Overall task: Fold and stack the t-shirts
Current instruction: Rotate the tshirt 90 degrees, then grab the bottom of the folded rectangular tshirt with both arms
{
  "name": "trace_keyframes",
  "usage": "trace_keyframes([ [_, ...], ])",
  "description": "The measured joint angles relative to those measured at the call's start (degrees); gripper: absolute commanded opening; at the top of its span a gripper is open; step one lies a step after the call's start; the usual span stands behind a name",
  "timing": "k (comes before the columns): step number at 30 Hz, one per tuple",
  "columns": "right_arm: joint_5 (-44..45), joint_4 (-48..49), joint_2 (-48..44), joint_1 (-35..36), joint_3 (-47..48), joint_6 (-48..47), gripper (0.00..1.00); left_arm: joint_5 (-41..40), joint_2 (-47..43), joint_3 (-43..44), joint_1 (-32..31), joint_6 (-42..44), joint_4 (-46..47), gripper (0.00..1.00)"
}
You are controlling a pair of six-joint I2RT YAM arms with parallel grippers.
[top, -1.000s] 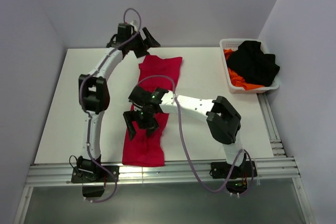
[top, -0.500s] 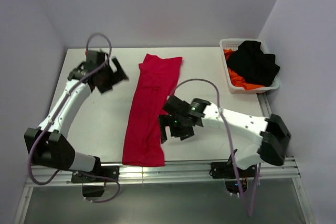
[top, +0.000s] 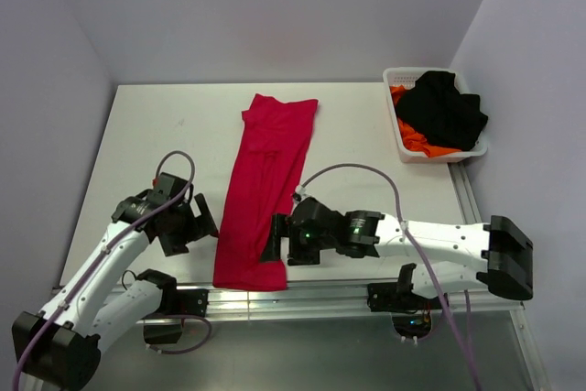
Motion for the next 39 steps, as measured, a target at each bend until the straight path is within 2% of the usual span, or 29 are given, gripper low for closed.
trace_keyframes([
  [6, 5.77, 4.83, 9.86, 7.04, 1.7, 8.2, 0.94, 1.03, -3.63, -0.37, -2.58, -2.21, -4.17, 0.9],
  [11, 10.6, -1.14, 18.34, 12.28, 8.44, 13.33, 0.94, 4.22, -3.43, -0.57, -4.94, -5.99, -4.83, 0.94],
  [16, 13.79, -6.36, 18.1, 15.28, 11.17, 16.68, 0.93, 7.76, -5.09, -3.69, -7.85, -11.1, 1.62, 0.95],
  [19, 15.56, -8.24, 14.62, 15.21, 8.79, 17.77, 0.92, 7.17, -3.91, -6.91, -13.22, -14.64, 5.07, 0.94],
  [23, 16.33, -10.64, 8.46, 14.21, 4.0, 17.66, 0.92, 5.88, -3.32, -12.52, -17.68, -20.06, 8.31, 0.93],
  [27, 15.89, -9.53, 6.86, 13.42, -0.22, 16.09, 0.92, 2.38, -1.07, -15.72, -21.49, -25.03, 8.94, 0.92],
  [33, 13.81, -5.9, 10.25, 13.09, -2.05, 10.21, 0.92, -0.55, -0.35, -16.87, -24.15, -31.36, 9.01, 0.91],
  [39, 11.08, 0.02, 14.03, 11.56, -2.05, 4.33, 0.85, -0.35, -1.79, -17.97, -25.0, -36.5, 10.34, 0.88],
])
